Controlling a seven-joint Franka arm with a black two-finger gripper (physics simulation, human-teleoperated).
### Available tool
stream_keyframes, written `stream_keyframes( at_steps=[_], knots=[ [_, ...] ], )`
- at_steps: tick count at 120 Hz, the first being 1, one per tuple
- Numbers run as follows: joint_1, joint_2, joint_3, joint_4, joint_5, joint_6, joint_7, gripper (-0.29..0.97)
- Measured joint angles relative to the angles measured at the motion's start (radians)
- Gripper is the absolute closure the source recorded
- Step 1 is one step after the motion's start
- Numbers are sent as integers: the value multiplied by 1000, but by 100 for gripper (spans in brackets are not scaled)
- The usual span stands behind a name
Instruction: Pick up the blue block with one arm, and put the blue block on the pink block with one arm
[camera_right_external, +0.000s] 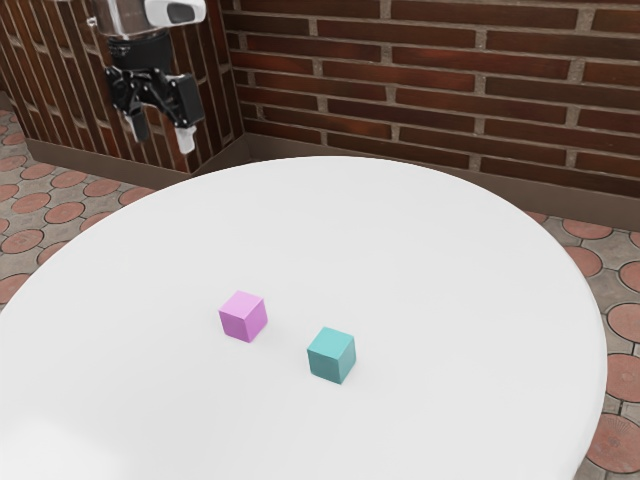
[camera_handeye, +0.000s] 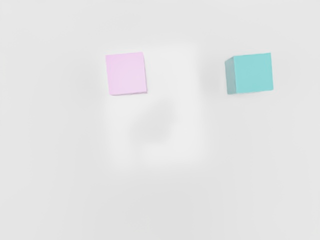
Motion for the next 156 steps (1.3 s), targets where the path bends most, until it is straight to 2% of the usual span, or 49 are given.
stream_keyframes(
  at_steps=[30, 43, 56, 74, 90, 107, 125, 143, 156],
  knots=[
    [15, -1, -1, 4, 0, 24, 7, 0],
    [44, -8, -26, 204, 0, -14, 8, 0],
    [84, 2, -91, 256, 0, -44, 9, 0],
    [48, 12, -124, 253, 11, -65, 10, 0],
    [-12, 77, -136, 250, 23, -40, 11, 0],
    [-6, 23, -138, -8, 24, 89, 11, 0],
    [51, -27, -199, -281, 24, 297, 12, 0],
    [29, -13, -263, -413, 21, 499, 14, 0],
    [-20, 6, -284, -478, -1, 616, 15, 0]
  ],
)
